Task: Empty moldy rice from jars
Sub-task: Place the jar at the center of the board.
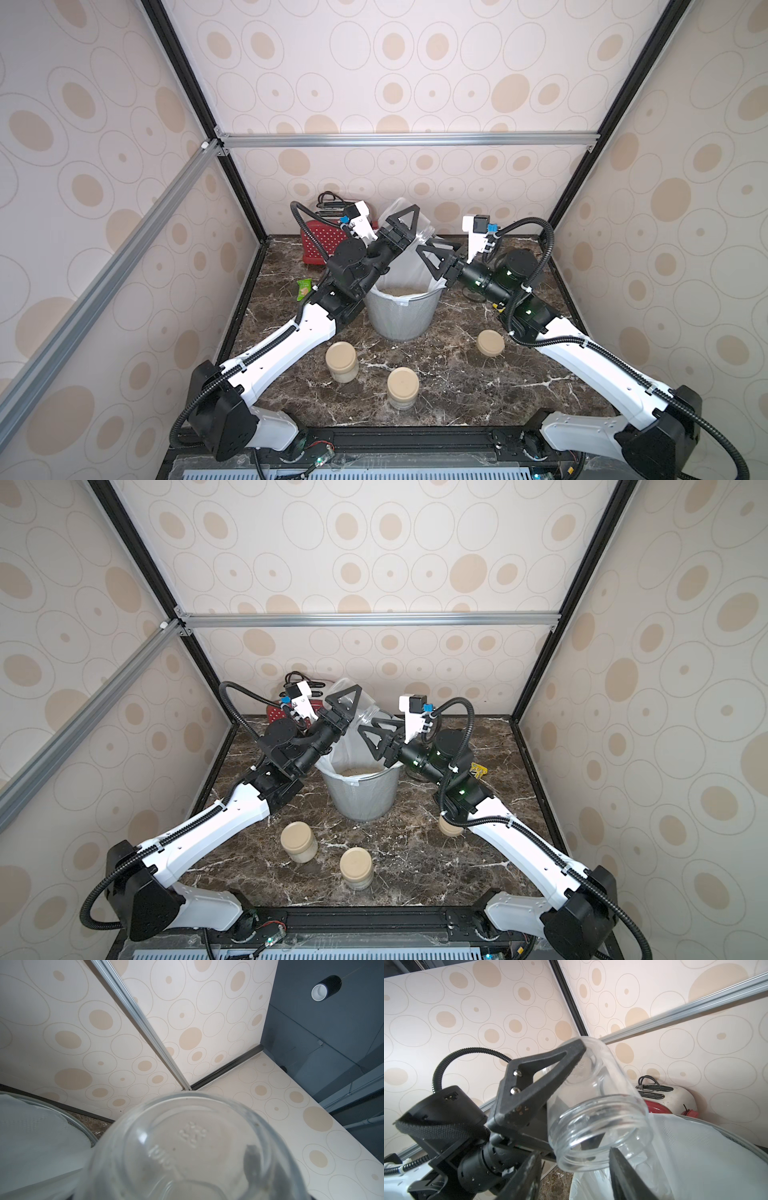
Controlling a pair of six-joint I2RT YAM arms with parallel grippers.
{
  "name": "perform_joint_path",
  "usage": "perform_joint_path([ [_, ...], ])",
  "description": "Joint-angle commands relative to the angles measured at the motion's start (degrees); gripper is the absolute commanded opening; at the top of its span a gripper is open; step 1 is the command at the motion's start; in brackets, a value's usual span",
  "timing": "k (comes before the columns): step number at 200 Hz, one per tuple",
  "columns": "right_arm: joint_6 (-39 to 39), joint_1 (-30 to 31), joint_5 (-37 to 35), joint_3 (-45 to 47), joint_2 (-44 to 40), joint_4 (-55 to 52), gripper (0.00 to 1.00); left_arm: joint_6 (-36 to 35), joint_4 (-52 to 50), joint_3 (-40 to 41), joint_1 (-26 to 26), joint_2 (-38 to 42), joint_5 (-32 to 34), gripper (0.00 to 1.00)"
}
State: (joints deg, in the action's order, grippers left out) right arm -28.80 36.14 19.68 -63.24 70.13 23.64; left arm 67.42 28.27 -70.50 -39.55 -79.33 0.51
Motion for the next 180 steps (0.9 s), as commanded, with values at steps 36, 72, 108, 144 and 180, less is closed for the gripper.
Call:
perform_joint_path([
  [36, -2.36, 0.53, 0.53, -2.89, 3.2, 6.63, 0.51, 2.99, 7.92, -1.71, -1.35, -0.2, -0.21, 0.49],
  [72, -3.95, 0.55, 0.88, -3.55, 5.23, 9.3, 0.49, 3.37, 8.25, -2.28, -2.18, -0.74, -0.89, 0.5],
  [108, -5.43, 0.54, 1.0, -3.9, 7.06, 10.76, 0.4, 3.64, 8.9, -2.6, -2.88, -1.09, -1.3, 0.51],
  [144, -5.74, 0.52, -0.09, -3.78, 7.7, 10.53, 0.11, 3.57, 8.91, -2.65, -2.99, -0.75, -1.57, 0.55],
  [180, -5.59, 0.53, -1.94, -3.32, 7.67, 9.63, 0.0, 3.94, 7.58, -1.91, -2.94, 0.32, -0.6, 0.94],
])
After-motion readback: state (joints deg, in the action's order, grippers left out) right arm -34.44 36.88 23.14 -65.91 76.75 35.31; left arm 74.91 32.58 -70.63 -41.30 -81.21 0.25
